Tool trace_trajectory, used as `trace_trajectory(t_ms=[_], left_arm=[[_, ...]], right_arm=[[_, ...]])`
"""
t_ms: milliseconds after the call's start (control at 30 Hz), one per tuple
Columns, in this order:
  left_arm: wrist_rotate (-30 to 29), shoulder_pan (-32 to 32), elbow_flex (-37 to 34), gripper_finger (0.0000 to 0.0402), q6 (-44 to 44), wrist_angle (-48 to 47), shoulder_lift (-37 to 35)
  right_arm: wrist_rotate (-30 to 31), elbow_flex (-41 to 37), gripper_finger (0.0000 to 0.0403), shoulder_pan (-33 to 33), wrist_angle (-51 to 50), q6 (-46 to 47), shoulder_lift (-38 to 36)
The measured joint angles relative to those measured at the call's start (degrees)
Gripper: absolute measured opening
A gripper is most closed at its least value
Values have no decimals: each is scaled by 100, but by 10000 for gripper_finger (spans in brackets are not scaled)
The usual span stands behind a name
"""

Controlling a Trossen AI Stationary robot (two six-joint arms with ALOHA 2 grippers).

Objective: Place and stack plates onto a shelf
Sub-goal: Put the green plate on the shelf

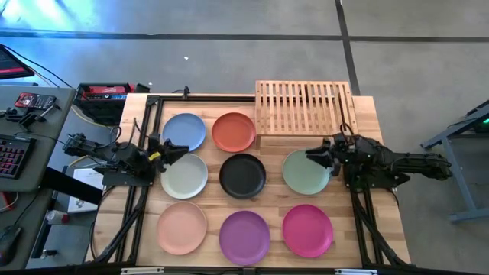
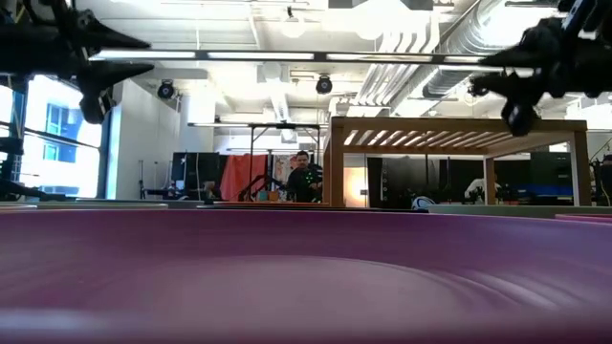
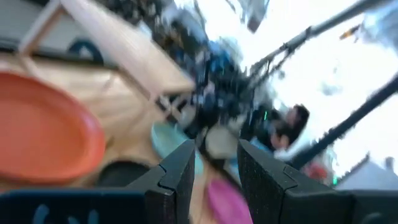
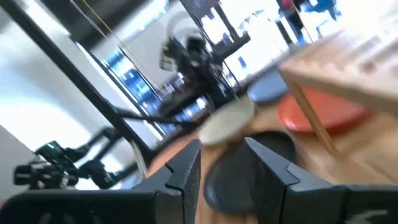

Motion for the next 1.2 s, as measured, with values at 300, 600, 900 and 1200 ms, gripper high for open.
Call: trace_trajectory(t_ms=[300,600,900,1200], left_arm=[[-897,2,-2,108,1523,2163,1],[-738,2,312,108,1952,2629,94],[-684,2,1589,108,2762,2083,1120],[-675,2,3066,108,2858,831,2303]], right_arm=[[371,0,103,0,1398,-430,0],[576,87,103,0,2522,-1283,-1],[610,1576,103,-2,746,-2357,274],[1043,3307,103,-2,-1114,-2697,1295]])
